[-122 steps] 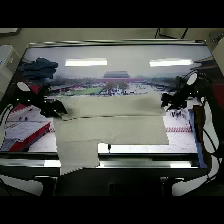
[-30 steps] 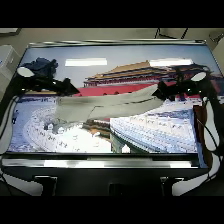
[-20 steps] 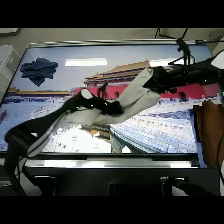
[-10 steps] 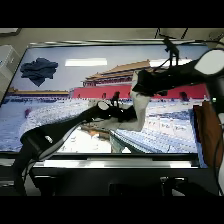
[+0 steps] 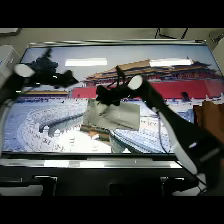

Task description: Fold the clothes and pants, and hang the long-sleeved shirts on hangers.

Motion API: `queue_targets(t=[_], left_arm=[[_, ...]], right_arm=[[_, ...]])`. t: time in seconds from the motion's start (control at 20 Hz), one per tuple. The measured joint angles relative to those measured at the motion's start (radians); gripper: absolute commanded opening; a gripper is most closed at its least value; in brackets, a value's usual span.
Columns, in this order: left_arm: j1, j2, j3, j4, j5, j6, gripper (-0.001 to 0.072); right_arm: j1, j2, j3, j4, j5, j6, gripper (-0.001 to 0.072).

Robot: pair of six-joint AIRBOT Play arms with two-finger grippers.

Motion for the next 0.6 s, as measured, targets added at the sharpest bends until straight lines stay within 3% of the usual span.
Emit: queue_targets(t=[0.05,0.2,0.35,0.5,0.6], left_arm=[[0.038,0.058,0.000,0.019,-0.018,0.003,0.0027],[0.107,0.198,0.000,0.061,-0.056,0.022,0.0027],[0.135,0.290,0.000,0.108,-0.075,0.030,0.0027],[0.145,0.337,0.000,0.141,-0.088,0.034,0.0028],[0.148,0.350,0.000,0.151,-0.092,0.036,0.0028]], right_arm=[[0.024,-0.051,0.000,0.048,-0.044,-0.002,0.0688],[0.042,-0.146,0.000,0.168,-0.103,-0.058,0.0703],[-0.060,-0.145,0.000,0.209,-0.029,-0.137,0.0700],[-0.240,-0.072,0.000,0.116,0.123,-0.162,0.0678],[-0.364,-0.023,-0.003,-0.035,0.255,-0.148,0.0634]])
